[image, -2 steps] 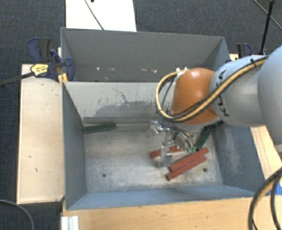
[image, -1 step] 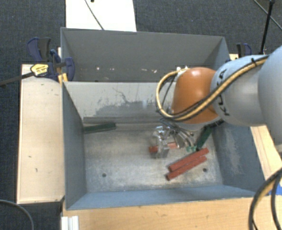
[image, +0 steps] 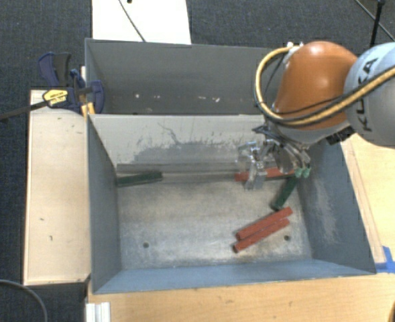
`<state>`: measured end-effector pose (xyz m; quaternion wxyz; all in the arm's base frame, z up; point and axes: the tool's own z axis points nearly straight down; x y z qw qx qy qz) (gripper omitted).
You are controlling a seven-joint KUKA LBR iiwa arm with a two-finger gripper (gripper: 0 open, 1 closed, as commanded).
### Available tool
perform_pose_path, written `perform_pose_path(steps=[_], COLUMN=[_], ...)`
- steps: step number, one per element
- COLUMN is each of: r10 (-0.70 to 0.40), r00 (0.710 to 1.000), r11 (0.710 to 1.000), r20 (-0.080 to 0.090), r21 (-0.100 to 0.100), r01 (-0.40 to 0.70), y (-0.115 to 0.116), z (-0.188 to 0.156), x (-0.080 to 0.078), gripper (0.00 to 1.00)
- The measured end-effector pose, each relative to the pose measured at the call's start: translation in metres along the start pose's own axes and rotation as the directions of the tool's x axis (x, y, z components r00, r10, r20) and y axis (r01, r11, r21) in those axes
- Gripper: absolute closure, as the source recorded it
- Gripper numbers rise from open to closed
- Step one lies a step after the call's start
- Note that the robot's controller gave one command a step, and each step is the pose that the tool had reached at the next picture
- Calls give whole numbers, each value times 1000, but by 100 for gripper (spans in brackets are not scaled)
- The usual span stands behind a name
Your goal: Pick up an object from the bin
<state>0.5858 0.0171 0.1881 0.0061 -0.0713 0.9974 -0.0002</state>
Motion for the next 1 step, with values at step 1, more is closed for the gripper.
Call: perform_pose_path(steps=[1], r10=[-171], r00=[985], r11=[985], r20=[-2], r21=[0], r01=[171], y=[-19], z=[-70], x=[5], gripper=[100])
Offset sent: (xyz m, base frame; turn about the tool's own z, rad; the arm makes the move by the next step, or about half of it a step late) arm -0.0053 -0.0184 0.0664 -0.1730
